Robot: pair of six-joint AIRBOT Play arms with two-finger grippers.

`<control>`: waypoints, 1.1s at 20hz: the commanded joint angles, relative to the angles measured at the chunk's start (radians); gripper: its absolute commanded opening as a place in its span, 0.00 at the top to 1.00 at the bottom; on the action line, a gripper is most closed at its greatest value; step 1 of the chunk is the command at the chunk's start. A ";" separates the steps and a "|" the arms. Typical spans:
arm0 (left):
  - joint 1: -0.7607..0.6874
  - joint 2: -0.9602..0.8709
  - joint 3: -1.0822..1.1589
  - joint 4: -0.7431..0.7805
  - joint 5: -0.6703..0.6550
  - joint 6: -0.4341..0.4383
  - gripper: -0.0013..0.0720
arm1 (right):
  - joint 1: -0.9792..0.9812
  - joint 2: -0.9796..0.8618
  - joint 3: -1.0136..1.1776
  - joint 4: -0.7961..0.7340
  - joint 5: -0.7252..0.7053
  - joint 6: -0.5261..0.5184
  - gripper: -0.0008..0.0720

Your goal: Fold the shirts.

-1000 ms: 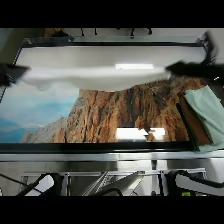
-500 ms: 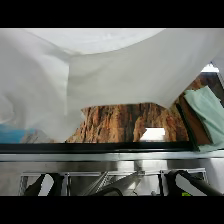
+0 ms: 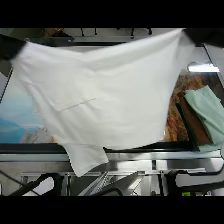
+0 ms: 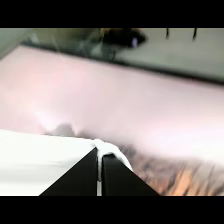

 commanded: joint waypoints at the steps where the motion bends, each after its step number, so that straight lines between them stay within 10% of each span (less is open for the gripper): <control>1: -0.119 -0.271 -0.017 0.172 0.102 0.027 0.97 | 0.020 -0.259 -0.049 -0.008 -0.013 0.005 0.97; 9: -0.130 -0.829 0.396 0.168 0.094 -0.060 0.97 | 0.066 -0.575 -0.048 0.071 -0.318 -0.038 0.97; 22: -0.100 -0.773 0.208 0.319 0.084 -0.069 0.97 | 0.069 -0.523 -0.097 -0.241 -0.074 0.017 0.97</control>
